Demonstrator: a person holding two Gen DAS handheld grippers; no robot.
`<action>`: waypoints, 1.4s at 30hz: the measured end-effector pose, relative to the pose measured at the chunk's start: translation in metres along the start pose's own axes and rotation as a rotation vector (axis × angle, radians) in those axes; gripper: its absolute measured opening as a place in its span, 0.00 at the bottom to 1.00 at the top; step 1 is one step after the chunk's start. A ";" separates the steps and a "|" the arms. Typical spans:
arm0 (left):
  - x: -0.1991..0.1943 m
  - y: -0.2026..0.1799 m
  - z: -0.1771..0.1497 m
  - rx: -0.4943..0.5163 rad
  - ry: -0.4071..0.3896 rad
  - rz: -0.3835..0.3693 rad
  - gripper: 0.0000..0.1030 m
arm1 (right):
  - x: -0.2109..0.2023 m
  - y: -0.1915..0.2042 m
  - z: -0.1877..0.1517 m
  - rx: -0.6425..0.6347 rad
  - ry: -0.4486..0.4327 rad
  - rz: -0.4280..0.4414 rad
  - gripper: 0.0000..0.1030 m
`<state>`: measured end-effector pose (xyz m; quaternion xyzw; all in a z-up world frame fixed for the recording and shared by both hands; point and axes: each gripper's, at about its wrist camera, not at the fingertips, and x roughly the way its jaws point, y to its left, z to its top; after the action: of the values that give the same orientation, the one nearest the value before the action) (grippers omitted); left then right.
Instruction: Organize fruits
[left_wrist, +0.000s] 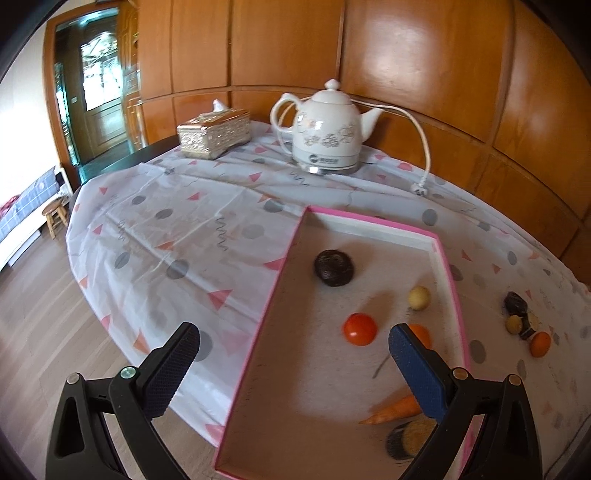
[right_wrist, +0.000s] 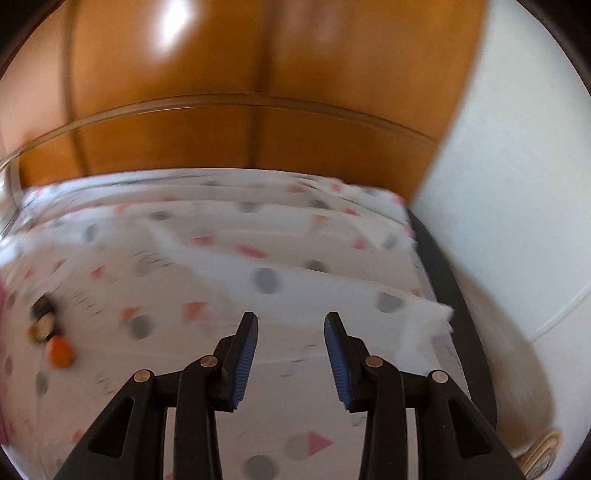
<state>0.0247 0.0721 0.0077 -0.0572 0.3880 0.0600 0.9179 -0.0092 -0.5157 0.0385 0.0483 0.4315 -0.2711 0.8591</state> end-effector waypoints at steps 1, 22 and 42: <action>0.000 -0.003 0.001 0.005 0.000 -0.009 1.00 | 0.007 -0.012 -0.002 0.046 0.009 -0.025 0.37; 0.018 -0.183 0.011 0.361 0.104 -0.363 1.00 | 0.029 -0.052 -0.010 0.257 0.078 0.006 0.37; 0.122 -0.295 0.034 0.299 0.370 -0.438 0.82 | 0.041 -0.041 -0.009 0.218 0.126 0.055 0.37</action>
<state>0.1782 -0.2056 -0.0390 -0.0137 0.5314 -0.2080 0.8211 -0.0168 -0.5652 0.0083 0.1703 0.4511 -0.2893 0.8269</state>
